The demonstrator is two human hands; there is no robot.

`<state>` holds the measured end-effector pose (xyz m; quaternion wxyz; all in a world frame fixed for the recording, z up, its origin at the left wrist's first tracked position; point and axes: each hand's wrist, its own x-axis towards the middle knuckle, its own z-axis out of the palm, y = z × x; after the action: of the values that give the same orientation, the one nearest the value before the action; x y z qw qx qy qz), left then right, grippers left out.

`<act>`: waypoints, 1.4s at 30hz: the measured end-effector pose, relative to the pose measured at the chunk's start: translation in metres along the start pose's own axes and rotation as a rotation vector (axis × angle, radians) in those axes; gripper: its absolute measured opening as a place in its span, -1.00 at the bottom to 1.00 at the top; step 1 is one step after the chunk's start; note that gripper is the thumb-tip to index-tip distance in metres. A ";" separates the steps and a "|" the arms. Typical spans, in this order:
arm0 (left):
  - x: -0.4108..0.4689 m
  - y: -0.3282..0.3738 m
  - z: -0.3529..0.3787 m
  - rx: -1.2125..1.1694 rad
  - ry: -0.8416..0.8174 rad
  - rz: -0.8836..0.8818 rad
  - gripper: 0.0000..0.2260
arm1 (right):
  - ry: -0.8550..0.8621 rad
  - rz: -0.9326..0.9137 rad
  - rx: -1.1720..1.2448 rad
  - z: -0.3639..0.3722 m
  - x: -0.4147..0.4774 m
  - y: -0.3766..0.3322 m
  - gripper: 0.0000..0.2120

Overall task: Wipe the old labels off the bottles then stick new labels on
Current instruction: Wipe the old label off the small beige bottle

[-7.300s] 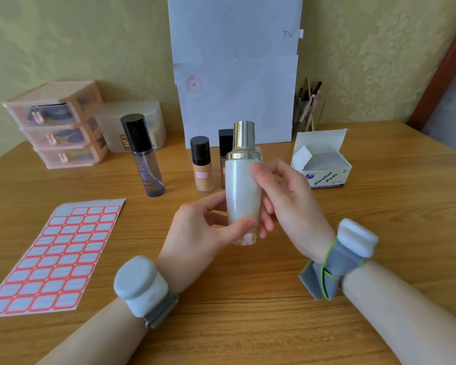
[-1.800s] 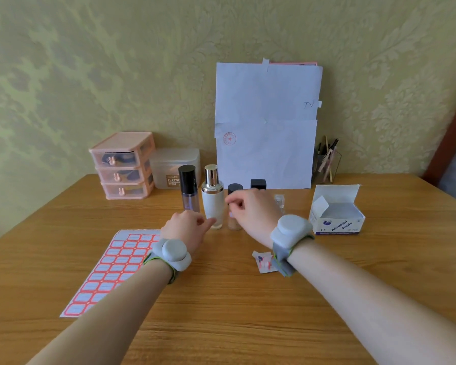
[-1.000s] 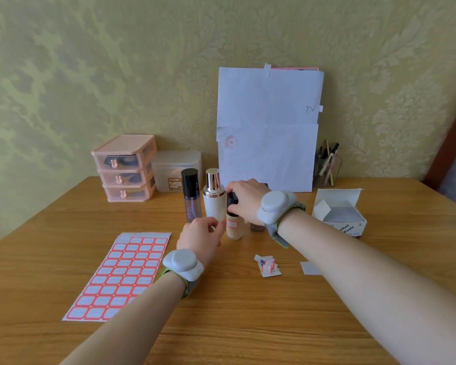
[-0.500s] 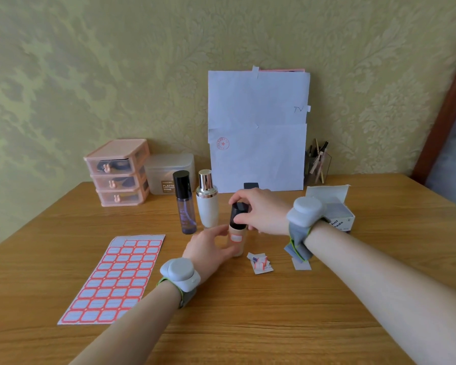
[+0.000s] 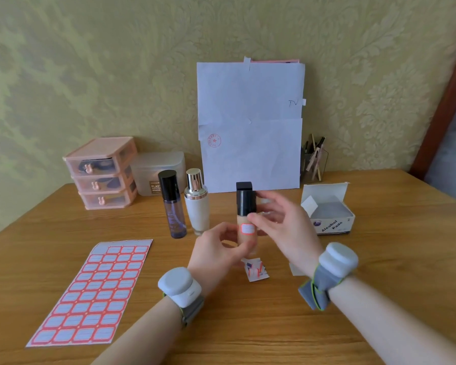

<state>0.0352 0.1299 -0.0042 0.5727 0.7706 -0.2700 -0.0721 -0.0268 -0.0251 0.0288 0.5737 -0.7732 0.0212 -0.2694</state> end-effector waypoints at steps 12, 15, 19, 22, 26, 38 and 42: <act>-0.007 0.000 -0.006 -0.118 -0.101 0.028 -0.60 | 0.139 -0.108 0.001 0.002 -0.015 0.019 -0.93; -0.012 0.002 -0.007 -0.137 -0.110 0.051 -0.58 | 0.123 -0.138 -0.080 0.005 -0.022 0.025 -0.83; -0.018 0.007 -0.004 -0.207 -0.109 0.053 -0.57 | 0.142 -0.166 -0.023 0.004 -0.025 0.029 -0.83; -0.020 0.010 -0.003 -0.230 -0.107 0.065 -0.60 | 0.149 -0.180 -0.011 0.003 -0.025 0.026 -0.83; -0.021 0.013 -0.003 -0.226 -0.096 0.068 -0.61 | 0.144 -0.203 -0.026 0.004 -0.028 0.022 -0.82; -0.029 0.017 -0.001 0.066 0.121 0.293 -0.64 | 0.162 -0.270 -0.194 0.008 -0.036 0.011 -0.75; -0.029 0.013 0.001 0.169 0.163 0.352 -0.64 | 0.168 -0.286 -0.222 0.010 -0.037 0.010 -0.82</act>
<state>0.0063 0.1410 0.0023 0.5298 0.7601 -0.3584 0.1144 -0.0513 -0.0068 0.0033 0.4369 -0.8018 -0.0113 -0.4075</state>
